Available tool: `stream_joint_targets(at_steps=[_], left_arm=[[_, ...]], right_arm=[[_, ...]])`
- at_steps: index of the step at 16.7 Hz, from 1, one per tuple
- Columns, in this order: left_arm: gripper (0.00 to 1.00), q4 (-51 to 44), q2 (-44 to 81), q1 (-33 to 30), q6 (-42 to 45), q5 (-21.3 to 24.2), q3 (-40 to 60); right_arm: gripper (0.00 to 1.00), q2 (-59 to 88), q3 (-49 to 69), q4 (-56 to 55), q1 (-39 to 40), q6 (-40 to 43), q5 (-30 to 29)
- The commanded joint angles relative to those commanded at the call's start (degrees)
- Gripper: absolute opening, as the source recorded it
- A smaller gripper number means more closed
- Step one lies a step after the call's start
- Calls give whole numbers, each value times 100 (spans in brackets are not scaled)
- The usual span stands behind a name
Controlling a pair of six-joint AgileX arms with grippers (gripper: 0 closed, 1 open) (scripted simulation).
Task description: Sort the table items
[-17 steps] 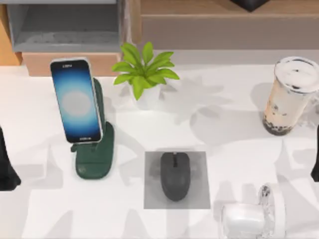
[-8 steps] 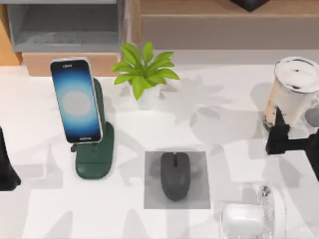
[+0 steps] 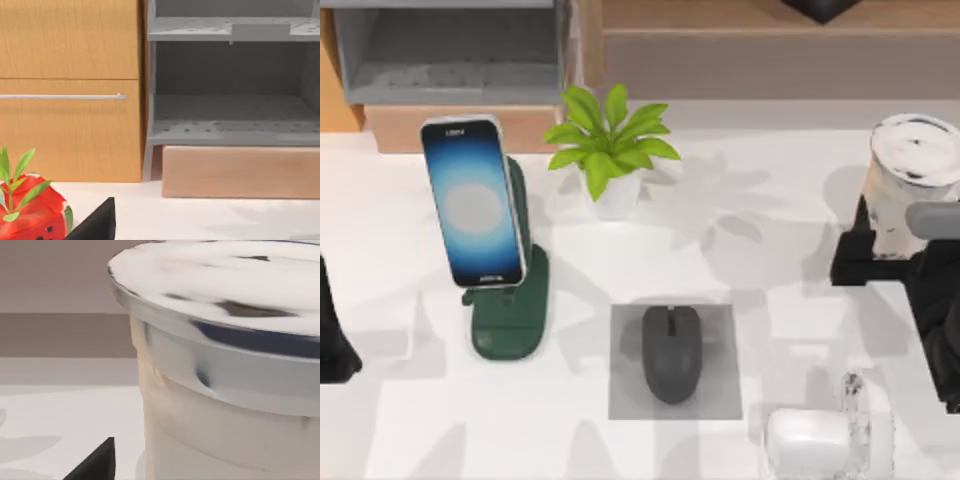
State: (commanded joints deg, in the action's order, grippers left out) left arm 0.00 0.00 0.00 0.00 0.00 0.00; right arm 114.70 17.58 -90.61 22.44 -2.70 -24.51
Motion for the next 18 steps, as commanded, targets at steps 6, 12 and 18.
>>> stream_joint_targets(at_steps=[6, 12, 18], left_arm=[[100, 0, 0, 0, 0, 0, 0], [100, 0, 0, 0, 0, 0, 0], [100, 0, 0, 0, 0, 0, 0]], right_arm=[[100, 120, 299, 170, -136, 17, 134], [100, 274, 647, 356, -269, 34, 263], [62, 274, 647, 356, -269, 34, 263]])
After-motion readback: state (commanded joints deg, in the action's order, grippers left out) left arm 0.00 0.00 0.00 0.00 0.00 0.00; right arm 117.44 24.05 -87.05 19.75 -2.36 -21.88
